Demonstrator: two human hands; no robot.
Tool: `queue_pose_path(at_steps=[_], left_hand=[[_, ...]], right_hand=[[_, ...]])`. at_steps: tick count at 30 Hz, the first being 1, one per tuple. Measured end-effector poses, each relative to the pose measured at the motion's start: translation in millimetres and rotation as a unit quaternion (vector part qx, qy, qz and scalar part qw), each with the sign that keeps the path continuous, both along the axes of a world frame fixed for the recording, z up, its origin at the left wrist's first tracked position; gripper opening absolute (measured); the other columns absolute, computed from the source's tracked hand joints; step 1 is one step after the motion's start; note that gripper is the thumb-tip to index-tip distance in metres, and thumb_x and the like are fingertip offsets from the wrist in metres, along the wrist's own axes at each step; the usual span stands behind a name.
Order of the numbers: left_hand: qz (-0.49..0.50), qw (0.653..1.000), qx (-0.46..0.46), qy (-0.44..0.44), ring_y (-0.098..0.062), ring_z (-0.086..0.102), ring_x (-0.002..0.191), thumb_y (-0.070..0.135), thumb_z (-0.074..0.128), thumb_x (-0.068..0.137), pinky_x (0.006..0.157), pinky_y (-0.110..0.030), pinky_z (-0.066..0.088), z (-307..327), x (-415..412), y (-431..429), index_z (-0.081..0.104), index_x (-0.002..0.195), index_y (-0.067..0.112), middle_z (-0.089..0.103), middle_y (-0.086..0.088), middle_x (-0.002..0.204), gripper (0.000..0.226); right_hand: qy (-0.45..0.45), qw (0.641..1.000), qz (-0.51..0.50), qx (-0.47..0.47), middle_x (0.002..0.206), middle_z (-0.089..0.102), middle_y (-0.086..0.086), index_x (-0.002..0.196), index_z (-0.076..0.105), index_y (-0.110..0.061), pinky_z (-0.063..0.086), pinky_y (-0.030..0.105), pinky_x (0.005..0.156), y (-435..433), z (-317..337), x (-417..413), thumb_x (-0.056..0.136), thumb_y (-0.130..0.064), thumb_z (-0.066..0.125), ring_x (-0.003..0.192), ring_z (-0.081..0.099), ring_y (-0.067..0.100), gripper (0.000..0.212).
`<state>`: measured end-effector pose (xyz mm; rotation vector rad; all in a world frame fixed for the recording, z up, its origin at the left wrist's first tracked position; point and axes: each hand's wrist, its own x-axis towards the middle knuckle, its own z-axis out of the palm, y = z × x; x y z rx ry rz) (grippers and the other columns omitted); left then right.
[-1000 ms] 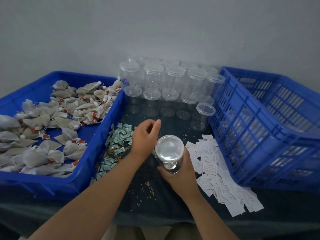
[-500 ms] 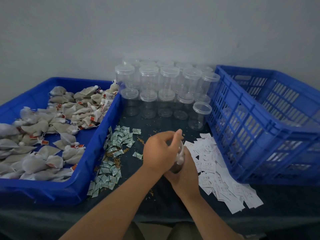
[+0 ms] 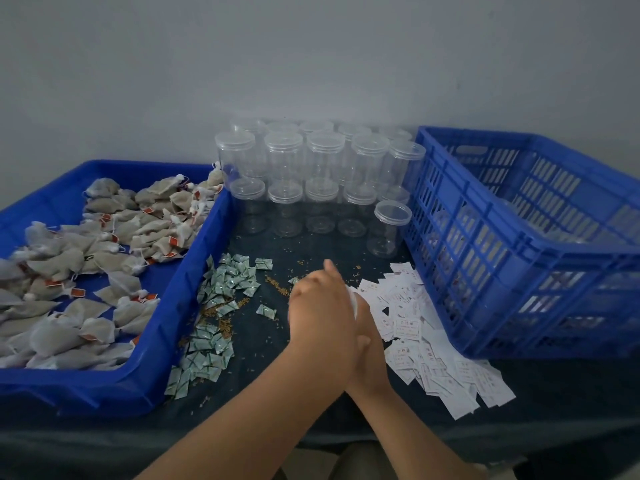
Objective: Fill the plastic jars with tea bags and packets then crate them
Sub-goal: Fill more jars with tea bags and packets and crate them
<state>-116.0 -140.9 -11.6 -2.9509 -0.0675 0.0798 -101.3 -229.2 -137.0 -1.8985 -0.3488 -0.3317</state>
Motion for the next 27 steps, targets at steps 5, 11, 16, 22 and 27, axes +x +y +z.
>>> queue_pose_path(at_steps=[5,11,16,22,27], left_hand=[[0.034,0.985,-0.033,0.165,-0.031,0.066,0.120,0.089,0.055,0.084,0.082,-0.039,0.050,30.5,15.7,15.2,0.031,0.162,0.010,0.044,-0.016,0.160,0.113],[-0.010,0.993,0.010,0.116,-0.020,0.059,0.080,0.111,0.035,0.058,0.066,-0.033,0.042,27.8,16.6,58.4,0.065,0.121,0.024,0.050,0.005,0.079,0.112],[-0.194,0.974,-0.111,-0.029,-0.021,0.054,0.132,0.093,0.045,0.082,0.093,-0.045,0.055,16.1,20.7,68.0,0.034,0.155,0.049,0.049,0.007,0.150,0.086],[-0.011,0.995,-0.095,-0.027,-0.020,0.054,0.071,0.087,0.014,0.093,0.058,-0.034,0.038,11.2,18.4,46.4,0.067,0.088,0.014,0.054,0.000,0.074,0.090],[-0.017,0.990,-0.056,0.132,-0.023,0.063,0.085,0.104,0.049,0.058,0.077,-0.037,0.055,29.9,12.4,57.0,0.043,0.143,0.012,0.063,0.002,0.091,0.125]], right_hand=[[0.025,0.998,0.047,-0.042,0.119,0.069,-0.014,0.134,0.060,-0.031,0.059,0.044,0.089,2.4,10.3,-1.3,0.089,-0.051,0.069,0.110,0.068,0.012,0.050],[-0.011,0.995,0.049,-0.088,0.122,0.067,-0.021,0.140,0.053,-0.034,0.059,0.035,0.088,2.6,6.9,1.3,0.072,-0.076,0.087,0.113,0.066,0.008,0.086],[-0.029,0.995,0.062,-0.073,0.117,0.069,-0.019,0.122,0.062,-0.040,0.060,0.033,0.081,3.8,9.7,2.8,0.075,-0.072,0.089,0.108,0.069,0.008,0.063],[-0.011,0.991,0.039,-0.126,0.116,0.064,-0.022,0.130,0.051,-0.037,0.057,0.032,0.088,3.8,4.2,0.3,0.071,-0.080,0.085,0.112,0.063,0.003,0.081],[-0.011,0.992,0.080,-0.095,0.129,0.062,-0.030,0.143,0.051,-0.043,0.056,0.019,0.086,1.9,9.2,-4.6,0.069,-0.074,0.089,0.117,0.062,-0.004,0.089]])
